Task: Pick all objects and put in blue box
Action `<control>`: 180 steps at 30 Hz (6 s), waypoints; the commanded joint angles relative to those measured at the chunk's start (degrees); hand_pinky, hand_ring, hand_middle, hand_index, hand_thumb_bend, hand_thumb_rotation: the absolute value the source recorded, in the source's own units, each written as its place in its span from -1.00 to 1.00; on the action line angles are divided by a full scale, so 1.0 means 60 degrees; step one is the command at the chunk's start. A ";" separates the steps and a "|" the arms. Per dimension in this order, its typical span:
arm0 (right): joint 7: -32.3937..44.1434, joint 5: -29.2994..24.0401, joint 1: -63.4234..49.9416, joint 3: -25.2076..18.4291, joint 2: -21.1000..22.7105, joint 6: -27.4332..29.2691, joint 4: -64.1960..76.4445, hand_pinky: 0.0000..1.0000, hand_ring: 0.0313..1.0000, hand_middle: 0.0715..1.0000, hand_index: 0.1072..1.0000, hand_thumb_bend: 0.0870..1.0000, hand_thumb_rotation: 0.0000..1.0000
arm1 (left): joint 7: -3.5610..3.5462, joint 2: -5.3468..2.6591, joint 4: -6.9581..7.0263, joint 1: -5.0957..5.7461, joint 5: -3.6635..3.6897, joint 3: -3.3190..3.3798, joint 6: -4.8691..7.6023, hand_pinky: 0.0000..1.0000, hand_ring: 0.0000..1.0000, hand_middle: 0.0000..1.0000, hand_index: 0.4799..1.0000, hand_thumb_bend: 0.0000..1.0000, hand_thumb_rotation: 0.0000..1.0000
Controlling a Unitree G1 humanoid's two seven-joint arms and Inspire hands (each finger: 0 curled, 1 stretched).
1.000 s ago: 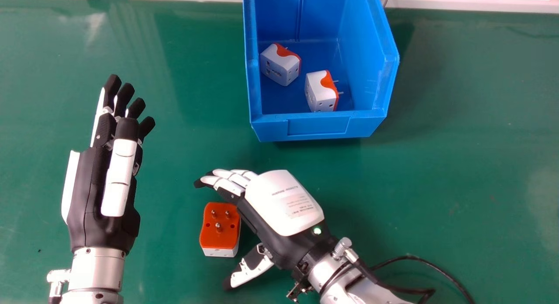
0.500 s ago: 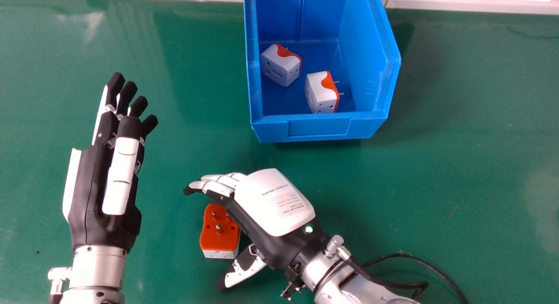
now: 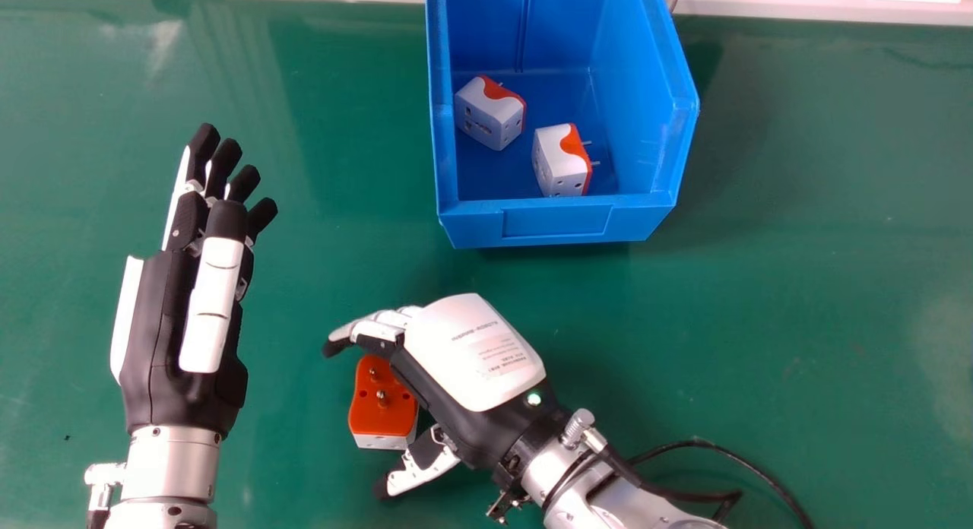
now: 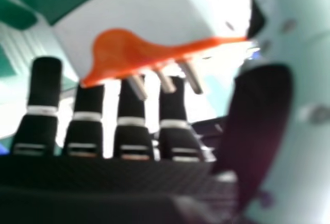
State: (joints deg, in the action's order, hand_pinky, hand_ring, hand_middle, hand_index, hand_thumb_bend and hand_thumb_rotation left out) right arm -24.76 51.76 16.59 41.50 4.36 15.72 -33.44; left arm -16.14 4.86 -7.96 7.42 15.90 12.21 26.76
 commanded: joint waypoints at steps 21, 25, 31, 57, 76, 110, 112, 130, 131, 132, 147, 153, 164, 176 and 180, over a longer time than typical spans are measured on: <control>0.0116 0.0096 0.0227 -0.0014 -0.0058 -0.0242 0.0445 -0.22 0.06 0.21 0.06 0.05 -0.96 | -0.0054 -0.0010 0.0067 -0.0083 0.0050 -0.0017 0.0168 0.85 0.91 0.96 0.88 0.46 0.59; 0.0127 0.0094 0.0253 -0.0029 -0.0061 -0.0263 0.0437 -0.25 0.02 0.18 0.03 0.01 -0.97 | -0.0019 -0.0005 0.0085 -0.0082 -0.0026 -0.0023 0.0158 0.84 0.91 0.96 0.87 0.46 0.59; 0.0091 0.0059 0.0268 -0.0051 -0.0029 -0.0196 0.0467 -0.28 -0.01 0.16 0.00 -0.01 -0.97 | 0.0009 -0.0044 0.0112 -0.0079 0.0013 -0.0034 0.0107 0.84 0.91 0.96 0.87 0.46 0.58; 0.0770 -0.0104 -0.0129 -0.0565 0.0704 -0.0274 0.2620 -0.33 -0.06 0.11 -0.08 -0.08 -0.99 | -0.0022 -0.0022 0.0022 -0.0096 -0.0068 -0.0057 0.0249 0.84 0.91 0.96 0.86 0.42 0.58; 0.2494 -0.0959 -0.2103 -0.1695 0.0869 -0.0639 0.7373 -0.33 -0.10 0.04 -0.09 -0.09 -1.00 | -0.0128 0.0166 -0.0037 -0.0074 -0.0034 0.0064 0.0324 0.84 0.91 0.96 0.86 0.42 0.60; 0.5113 -0.0762 -0.1749 -0.5881 0.1737 -0.2728 1.1387 -0.37 -0.17 -0.01 -0.09 -0.10 -1.00 | 0.0034 0.0005 0.0117 0.0041 -0.0130 -0.0044 0.0263 0.85 0.92 0.97 0.90 0.52 0.60; 0.4970 -0.0618 -0.1764 -0.5901 0.1797 -0.2642 1.1284 -0.37 -0.17 -0.01 -0.09 -0.10 -1.00 | 0.0088 -0.0033 0.0118 0.0034 -0.0195 -0.0076 0.0258 0.85 0.92 0.97 0.90 0.52 0.60; 0.2467 -0.0384 0.2700 -0.4725 0.2080 -0.1247 0.2846 -0.36 -0.19 -0.02 -0.10 -0.10 -1.00 | 0.0085 -0.0086 -0.0826 -0.0526 -0.0274 0.0007 0.0759 0.85 0.92 0.96 0.88 0.48 0.59; 0.2341 -0.0313 0.3002 -0.4562 0.2133 -0.1165 0.2275 -0.36 -0.19 -0.02 -0.10 -0.10 -1.00 | 0.0040 -0.0097 -0.0824 -0.0527 -0.0211 0.0004 0.0749 0.85 0.92 0.96 0.88 0.48 0.59; 0.2164 -0.0243 0.3299 -0.4401 0.2182 -0.1073 0.1682 -0.36 -0.19 -0.02 -0.10 -0.10 -1.00 | 0.0012 -0.0105 -0.0831 -0.0531 -0.0179 0.0001 0.0757 0.85 0.92 0.96 0.88 0.48 0.59; -0.0324 0.0492 0.6108 -0.2299 0.2362 -0.0485 -0.3944 -0.34 -0.18 -0.05 -0.09 -0.10 -1.00 | 0.0026 -0.0206 -0.0716 -0.0401 -0.0207 -0.0041 0.0785 0.83 0.91 0.95 0.86 0.44 0.59; -0.0803 0.0471 0.6608 -0.1815 0.2339 -0.0483 -0.4832 -0.38 -0.20 -0.08 -0.09 -0.09 -1.00 | 0.0004 -0.0254 -0.0692 -0.0370 -0.0136 -0.0050 0.0772 0.83 0.91 0.95 0.86 0.42 0.58; -0.0941 0.0789 0.6728 -0.1118 0.2450 -0.1155 -0.4911 -0.44 -0.22 -0.12 -0.09 -0.08 -1.00 | -0.0040 -0.0235 -0.0761 -0.0396 -0.0212 -0.0049 0.0812 0.83 0.91 0.95 0.86 0.42 0.56; -0.0292 0.1016 0.6372 -0.0736 0.2599 -0.2184 -0.3984 -0.21 -0.02 0.10 0.08 0.14 -0.85 | -0.0060 -0.0193 -0.0828 -0.0453 -0.0247 -0.0070 0.0760 0.83 0.91 0.95 0.86 0.44 0.55; -0.0131 0.0946 0.6154 -0.0900 0.2741 -0.2438 -0.3197 0.01 0.18 0.28 0.27 0.31 -0.69 | -0.0121 -0.0217 -0.0816 -0.0461 -0.0120 -0.0071 0.0707 0.84 0.91 0.95 0.86 0.44 0.55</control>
State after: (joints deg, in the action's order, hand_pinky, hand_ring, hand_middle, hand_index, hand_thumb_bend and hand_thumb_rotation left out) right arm -25.71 58.45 53.19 37.42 19.65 2.35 -55.16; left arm -16.37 3.33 -13.21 4.89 14.71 12.01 30.48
